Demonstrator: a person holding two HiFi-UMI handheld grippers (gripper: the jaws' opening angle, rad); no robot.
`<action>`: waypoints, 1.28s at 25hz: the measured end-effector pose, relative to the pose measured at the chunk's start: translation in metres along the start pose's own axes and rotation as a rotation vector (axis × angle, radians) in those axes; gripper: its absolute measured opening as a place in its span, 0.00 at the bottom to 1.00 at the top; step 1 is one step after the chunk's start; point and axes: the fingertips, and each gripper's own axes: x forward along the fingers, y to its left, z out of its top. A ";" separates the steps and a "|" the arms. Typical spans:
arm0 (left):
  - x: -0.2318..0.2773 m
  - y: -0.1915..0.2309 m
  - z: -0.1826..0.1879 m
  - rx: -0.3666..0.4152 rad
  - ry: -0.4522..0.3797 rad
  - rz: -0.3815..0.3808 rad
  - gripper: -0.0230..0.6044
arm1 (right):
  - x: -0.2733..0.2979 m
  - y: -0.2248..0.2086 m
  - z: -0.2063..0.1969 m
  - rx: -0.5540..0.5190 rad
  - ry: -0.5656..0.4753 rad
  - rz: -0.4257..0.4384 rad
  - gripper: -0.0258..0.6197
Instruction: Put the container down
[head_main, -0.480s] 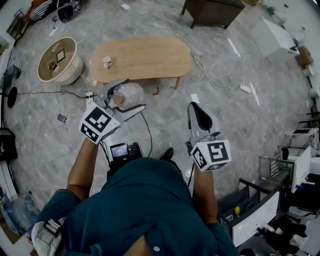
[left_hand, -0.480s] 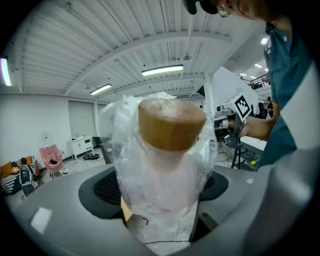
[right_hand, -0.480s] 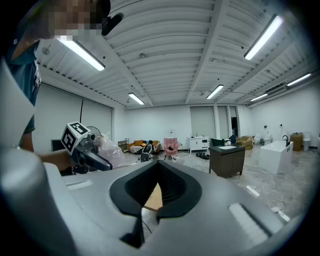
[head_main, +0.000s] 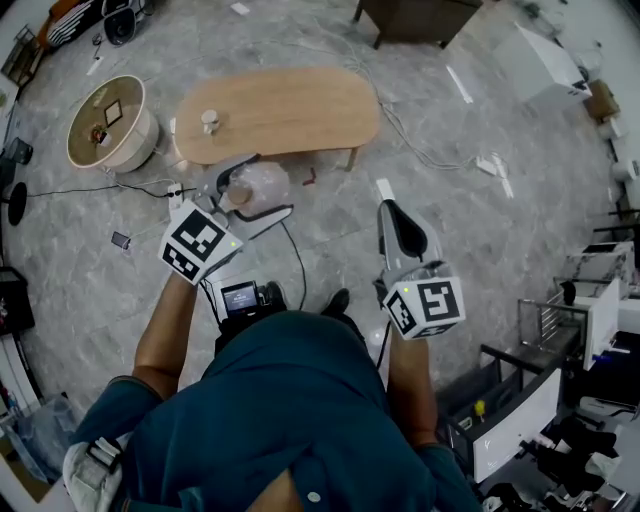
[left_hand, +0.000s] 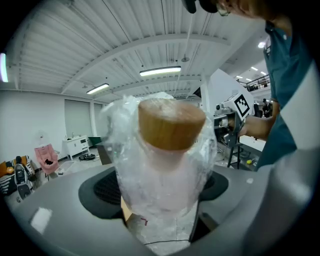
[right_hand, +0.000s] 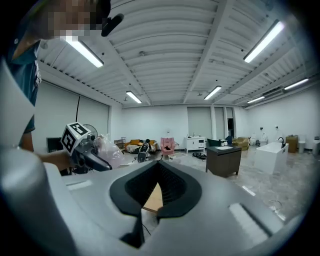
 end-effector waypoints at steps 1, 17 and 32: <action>-0.001 0.001 0.000 0.001 -0.002 -0.004 0.67 | 0.001 0.002 0.001 0.003 -0.009 0.000 0.05; 0.043 0.017 0.002 -0.025 0.056 0.051 0.67 | 0.043 -0.054 -0.007 0.089 -0.020 0.089 0.06; 0.116 0.056 0.034 -0.059 0.115 0.247 0.67 | 0.106 -0.152 0.008 0.123 -0.056 0.271 0.06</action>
